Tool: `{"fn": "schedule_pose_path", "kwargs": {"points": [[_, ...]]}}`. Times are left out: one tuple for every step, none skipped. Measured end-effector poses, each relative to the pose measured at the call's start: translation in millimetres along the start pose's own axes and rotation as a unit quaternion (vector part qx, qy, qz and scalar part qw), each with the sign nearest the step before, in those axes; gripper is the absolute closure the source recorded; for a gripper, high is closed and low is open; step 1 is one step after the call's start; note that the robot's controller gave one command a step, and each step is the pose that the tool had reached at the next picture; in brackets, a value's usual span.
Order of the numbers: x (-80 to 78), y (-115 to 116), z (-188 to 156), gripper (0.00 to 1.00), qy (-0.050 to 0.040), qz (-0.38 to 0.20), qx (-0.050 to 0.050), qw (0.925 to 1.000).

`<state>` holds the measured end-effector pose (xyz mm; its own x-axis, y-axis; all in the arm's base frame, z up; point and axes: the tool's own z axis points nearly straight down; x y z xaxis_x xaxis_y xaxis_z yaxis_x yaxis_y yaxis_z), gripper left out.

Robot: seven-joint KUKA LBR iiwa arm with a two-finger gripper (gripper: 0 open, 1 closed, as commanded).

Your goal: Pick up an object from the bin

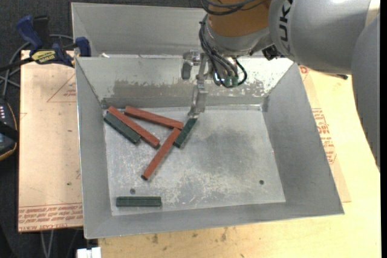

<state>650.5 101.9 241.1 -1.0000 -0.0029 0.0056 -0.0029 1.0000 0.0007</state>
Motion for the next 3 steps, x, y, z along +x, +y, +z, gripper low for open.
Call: {"fn": "schedule_pose_path", "kwargs": {"points": [[17.3, 11.5, 174.4, 0.0, 0.0007, 0.077, -0.001, 0.997], [12.4, 11.3, 166.9, 1.0, -0.0077, 0.078, -0.002, 0.9969], [13.4, 10.7, 168.8, 0.0, -0.0064, 0.078, -0.002, 0.9969]]}}
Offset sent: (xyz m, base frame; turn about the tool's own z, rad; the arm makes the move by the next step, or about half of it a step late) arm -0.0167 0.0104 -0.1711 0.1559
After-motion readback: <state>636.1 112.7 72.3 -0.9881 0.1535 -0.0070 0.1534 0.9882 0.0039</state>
